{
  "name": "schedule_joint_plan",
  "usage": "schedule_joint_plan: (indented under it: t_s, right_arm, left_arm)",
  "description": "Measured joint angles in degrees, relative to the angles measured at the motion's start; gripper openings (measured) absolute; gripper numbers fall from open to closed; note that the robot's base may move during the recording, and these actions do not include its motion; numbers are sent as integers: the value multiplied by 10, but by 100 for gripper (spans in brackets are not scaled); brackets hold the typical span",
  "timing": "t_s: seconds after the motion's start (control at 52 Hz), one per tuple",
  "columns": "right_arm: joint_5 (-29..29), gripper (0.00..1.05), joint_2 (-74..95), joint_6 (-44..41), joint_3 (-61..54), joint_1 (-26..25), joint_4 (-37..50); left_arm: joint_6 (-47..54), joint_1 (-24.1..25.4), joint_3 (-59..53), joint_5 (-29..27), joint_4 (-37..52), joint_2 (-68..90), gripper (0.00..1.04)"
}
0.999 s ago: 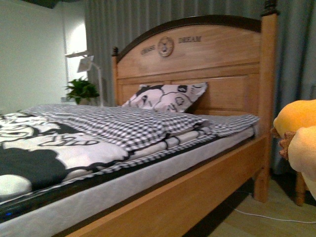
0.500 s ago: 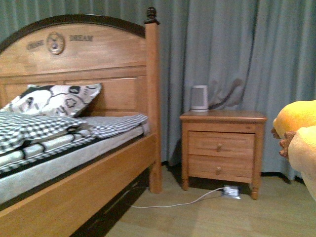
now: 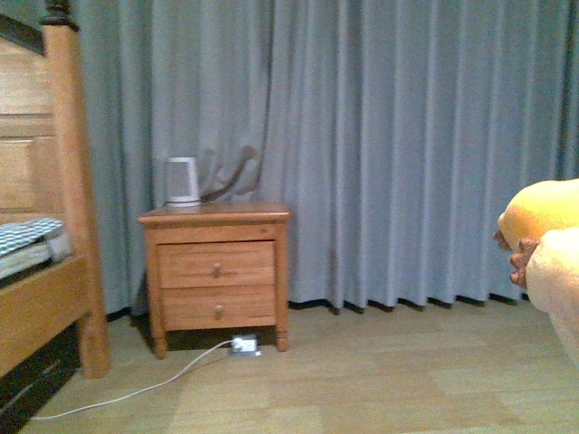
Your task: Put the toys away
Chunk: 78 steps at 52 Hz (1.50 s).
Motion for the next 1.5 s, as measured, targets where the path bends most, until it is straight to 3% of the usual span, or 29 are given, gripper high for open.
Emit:
schedule_joint_plan:
  t_s: [1.499]
  right_arm:
    - [-1, 7, -1, 1, 0, -2, 0]
  left_arm:
    - [0, 0, 0, 0, 0, 0, 98]
